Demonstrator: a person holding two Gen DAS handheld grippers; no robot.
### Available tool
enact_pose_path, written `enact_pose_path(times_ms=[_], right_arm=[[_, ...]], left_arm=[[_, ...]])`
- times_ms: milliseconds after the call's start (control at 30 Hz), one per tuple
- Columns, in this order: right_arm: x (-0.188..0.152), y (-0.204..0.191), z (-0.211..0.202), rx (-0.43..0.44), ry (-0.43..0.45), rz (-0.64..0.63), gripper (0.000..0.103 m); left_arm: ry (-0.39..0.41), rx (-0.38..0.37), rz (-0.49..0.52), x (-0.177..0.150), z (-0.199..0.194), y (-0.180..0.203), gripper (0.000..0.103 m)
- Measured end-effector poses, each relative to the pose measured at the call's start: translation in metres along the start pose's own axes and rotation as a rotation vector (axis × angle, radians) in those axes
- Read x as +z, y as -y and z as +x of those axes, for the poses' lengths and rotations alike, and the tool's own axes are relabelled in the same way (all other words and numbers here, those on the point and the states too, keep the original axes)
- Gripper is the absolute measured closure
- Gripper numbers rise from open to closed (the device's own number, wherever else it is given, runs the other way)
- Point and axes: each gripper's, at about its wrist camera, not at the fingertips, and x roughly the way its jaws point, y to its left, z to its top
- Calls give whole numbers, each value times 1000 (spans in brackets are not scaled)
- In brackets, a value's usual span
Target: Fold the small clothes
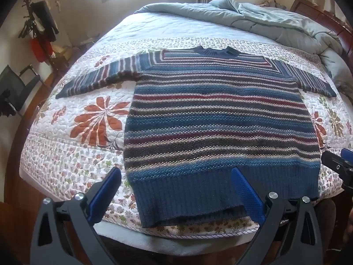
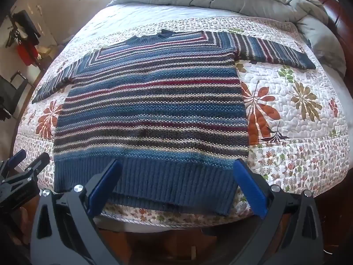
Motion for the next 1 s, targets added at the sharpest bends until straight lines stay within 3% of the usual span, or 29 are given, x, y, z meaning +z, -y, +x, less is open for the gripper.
enact_pose_path(times_ms=[167, 300, 1000], right_arm=[[-1, 2, 1, 22, -1, 7, 3], [2, 4, 5, 14, -1, 1, 3], [0, 12, 14, 10, 1, 10, 3]], left_arm=[[-5, -27, -21, -2, 0, -5, 4], [-3, 11, 10, 0, 4, 1, 4], [10, 20, 20, 4, 7, 2, 4]])
